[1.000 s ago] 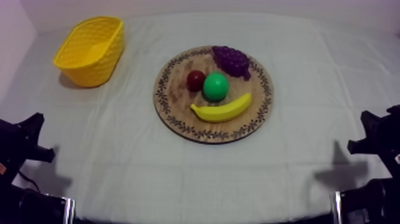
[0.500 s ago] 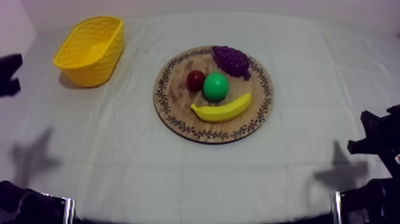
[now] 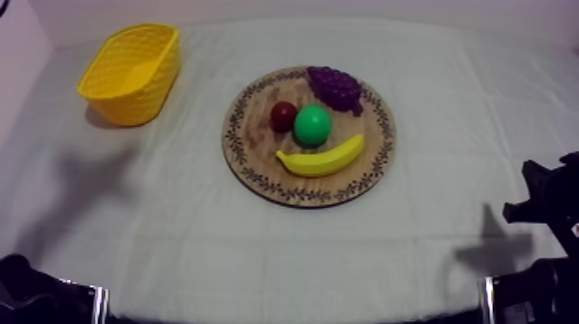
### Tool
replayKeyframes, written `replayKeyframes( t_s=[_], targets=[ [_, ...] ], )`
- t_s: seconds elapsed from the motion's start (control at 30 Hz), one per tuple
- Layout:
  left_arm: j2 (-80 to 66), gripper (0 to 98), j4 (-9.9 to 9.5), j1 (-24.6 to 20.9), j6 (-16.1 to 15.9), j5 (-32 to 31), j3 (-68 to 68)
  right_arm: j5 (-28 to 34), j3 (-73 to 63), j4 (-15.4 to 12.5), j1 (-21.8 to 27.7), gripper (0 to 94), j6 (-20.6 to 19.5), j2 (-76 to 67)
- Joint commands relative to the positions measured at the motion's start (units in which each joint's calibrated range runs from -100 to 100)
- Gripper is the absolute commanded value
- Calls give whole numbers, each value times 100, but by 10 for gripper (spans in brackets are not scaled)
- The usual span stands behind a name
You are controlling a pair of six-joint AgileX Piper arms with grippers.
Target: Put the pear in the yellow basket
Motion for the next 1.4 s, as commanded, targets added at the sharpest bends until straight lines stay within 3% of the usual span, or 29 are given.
replayKeyframes(
  t_s=[0.0,0.2,0.5,0.67,0.73,0.9,1.0,1.17,1.37],
  targets=[
    [790,3,24,280,172,26,-663,-1,4,0,-1,3,-3,-2],
    [1800,2,243,510,319,-322,-491,-1,4,0,-1,3,-2,-2],
    [2916,2,837,675,86,-1139,173,-1,4,0,-1,3,-2,-2],
    [3187,20,980,791,14,-1609,560,-1,4,0,-1,3,-2,-2],
    [3232,122,984,844,50,-1719,631,-1,4,0,-1,3,-2,-2],
    [3259,669,935,985,128,-1985,734,-1,4,0,-1,3,-2,-2],
    [3242,857,833,1050,286,-2035,772,-1,4,0,-1,3,-2,-2],
    [3279,943,797,1076,312,-2010,753,-1,4,0,-1,3,-2,-2],
    [3584,895,792,1072,380,-1878,592,-1,4,0,-1,3,-2,-2]
  ],
)
